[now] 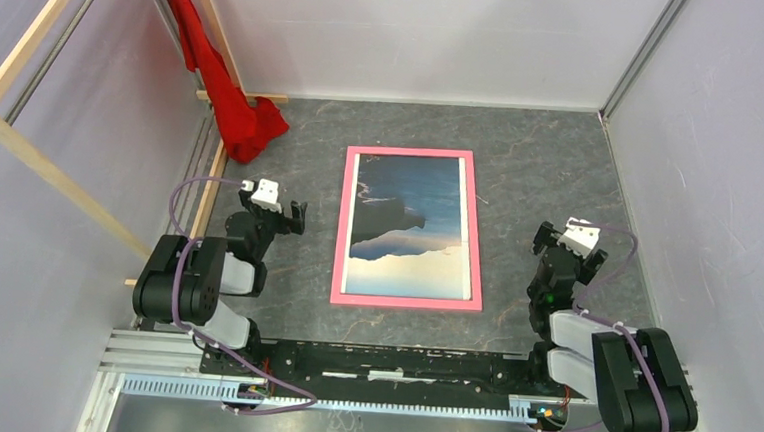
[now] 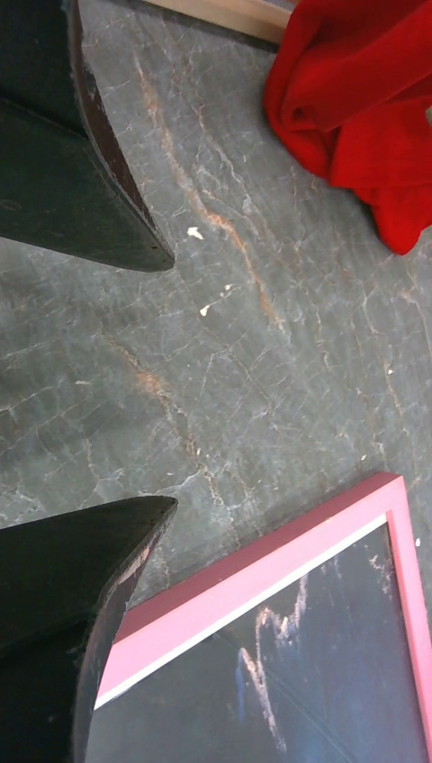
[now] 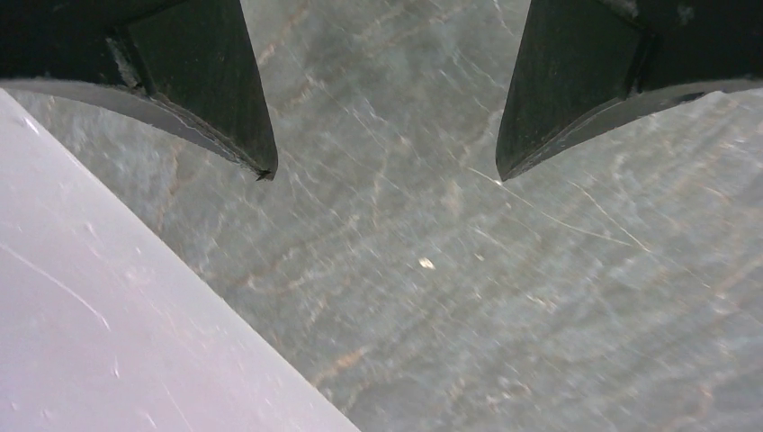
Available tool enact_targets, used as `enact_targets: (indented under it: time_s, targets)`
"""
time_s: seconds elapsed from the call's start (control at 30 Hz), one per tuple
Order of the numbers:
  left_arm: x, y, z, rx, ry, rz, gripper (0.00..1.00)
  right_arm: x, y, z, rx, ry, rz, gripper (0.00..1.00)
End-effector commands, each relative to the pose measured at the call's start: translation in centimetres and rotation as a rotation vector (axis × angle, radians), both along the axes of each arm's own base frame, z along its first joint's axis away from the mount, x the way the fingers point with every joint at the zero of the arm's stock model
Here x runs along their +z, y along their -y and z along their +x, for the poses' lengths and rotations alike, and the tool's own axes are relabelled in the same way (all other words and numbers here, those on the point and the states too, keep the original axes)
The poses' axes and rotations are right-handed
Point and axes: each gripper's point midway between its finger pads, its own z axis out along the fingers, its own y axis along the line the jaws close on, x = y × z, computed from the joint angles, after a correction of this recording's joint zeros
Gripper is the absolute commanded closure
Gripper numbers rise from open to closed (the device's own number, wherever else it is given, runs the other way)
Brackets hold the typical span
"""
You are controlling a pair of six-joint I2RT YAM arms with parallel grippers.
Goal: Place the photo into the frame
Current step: Reset both arms
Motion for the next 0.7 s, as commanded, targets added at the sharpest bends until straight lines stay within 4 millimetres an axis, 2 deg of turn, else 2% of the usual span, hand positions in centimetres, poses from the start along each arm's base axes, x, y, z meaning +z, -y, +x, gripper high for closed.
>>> enact_targets:
  time_s: [0.0, 0.2, 0.37, 0.47, 0.6, 0.67]
  targets:
    - [1.4, -0.4, 1.1, 0.032, 0.038, -0.035, 0.0, 4.3, -0.9, 2.1, 0.084, 0.176, -0.045, 0.02]
    - [1.5, -0.4, 1.0, 0.031, 0.045, -0.035, 0.0, 4.6, -1.6, 3.6, 0.15, 0.18, -0.042, 0.02]
    - [1.6, -0.3, 1.0, 0.03, 0.046, -0.035, 0.0, 3.9, -0.1, 1.4, 0.095, 0.186, -0.024, 0.02]
    - [1.6, -0.4, 1.0, 0.031, 0.047, -0.035, 0.0, 2.6, 0.4, 0.2, 0.086, 0.16, -0.016, 0.02]
    - [1.6, -0.3, 1.0, 0.03, 0.046, -0.035, 0.0, 1.0, -0.1, -0.4, 0.13, 0.1, -0.027, 0.02]
    - [1.5, -0.3, 1.0, 0.03, 0.045, -0.035, 0.0, 0.9, -0.1, -1.1, 0.132, 0.127, -0.031, 0.02]
